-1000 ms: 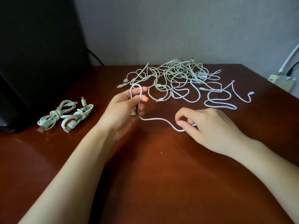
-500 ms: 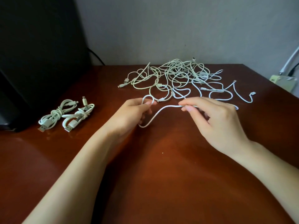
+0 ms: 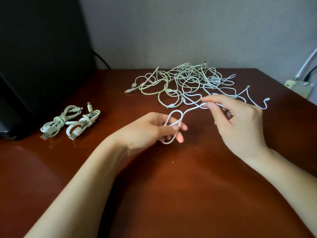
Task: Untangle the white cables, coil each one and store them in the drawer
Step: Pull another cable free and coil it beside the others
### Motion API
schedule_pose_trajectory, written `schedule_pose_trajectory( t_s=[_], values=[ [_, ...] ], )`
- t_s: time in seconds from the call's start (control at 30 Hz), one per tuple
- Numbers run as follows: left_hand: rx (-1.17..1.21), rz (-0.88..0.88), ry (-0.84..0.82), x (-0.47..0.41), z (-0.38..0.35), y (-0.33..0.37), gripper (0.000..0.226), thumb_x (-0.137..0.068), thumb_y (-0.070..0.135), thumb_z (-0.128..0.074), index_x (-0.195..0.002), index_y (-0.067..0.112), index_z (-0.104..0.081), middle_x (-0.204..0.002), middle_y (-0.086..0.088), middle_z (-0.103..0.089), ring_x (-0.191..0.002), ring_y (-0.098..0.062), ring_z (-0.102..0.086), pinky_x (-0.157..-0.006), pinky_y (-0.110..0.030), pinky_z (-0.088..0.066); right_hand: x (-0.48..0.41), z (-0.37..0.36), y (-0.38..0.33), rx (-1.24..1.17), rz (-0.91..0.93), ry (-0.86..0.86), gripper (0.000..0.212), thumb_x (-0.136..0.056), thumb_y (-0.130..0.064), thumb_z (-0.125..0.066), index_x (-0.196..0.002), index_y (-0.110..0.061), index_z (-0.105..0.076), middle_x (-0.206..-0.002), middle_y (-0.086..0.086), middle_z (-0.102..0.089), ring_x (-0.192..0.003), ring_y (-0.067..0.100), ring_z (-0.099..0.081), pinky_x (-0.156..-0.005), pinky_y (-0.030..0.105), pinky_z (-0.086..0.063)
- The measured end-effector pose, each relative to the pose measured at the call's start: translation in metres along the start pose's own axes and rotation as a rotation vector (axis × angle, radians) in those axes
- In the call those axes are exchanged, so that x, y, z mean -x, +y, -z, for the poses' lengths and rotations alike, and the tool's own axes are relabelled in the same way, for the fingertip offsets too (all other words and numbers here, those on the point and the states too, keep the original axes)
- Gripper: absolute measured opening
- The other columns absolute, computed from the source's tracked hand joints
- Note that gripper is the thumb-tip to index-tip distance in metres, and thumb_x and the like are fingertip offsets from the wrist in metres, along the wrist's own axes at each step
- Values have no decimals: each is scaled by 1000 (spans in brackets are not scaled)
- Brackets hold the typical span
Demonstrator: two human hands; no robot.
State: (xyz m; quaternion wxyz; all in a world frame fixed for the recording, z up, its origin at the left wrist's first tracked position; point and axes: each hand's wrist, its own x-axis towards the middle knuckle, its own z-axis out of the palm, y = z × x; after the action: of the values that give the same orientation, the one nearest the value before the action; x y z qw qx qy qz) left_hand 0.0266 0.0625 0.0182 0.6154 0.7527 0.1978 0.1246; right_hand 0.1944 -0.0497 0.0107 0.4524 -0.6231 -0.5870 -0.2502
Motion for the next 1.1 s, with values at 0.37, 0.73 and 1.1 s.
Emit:
schedule_pose_trajectory(
  t_s=[0.37,0.73,1.1],
  values=[
    [259,-4,201,-2,-2,6,28,-99,7,-39,-76,10,-53,-61,-1,-46,-53,-12,-41,-55,-23,-31,4,-5,3,-120,-81,-67,15,-89,-16,-60,-96,-11,-72,-79,-15,-67,-69,-13,-57,-63,11,-44],
    [359,8,248,-7,-12,8,36,-94,15,-50,-61,16,-35,-53,0,-25,-47,-12,-26,-52,-27,-20,8,-8,0,-257,-202,-296,18,-91,-23,-49,-93,-22,-67,-65,-16,-66,-60,5,-60,-62,20,-47],
    [440,-23,152,-7,-16,8,40,-101,35,-33,-88,7,-57,-55,3,-23,-49,-10,-20,-51,-23,-24,10,-7,-8,-225,32,-212,23,-95,-19,-44,-105,-7,-62,-74,-15,-62,-69,-18,-51,-68,5,-40]
  ],
)
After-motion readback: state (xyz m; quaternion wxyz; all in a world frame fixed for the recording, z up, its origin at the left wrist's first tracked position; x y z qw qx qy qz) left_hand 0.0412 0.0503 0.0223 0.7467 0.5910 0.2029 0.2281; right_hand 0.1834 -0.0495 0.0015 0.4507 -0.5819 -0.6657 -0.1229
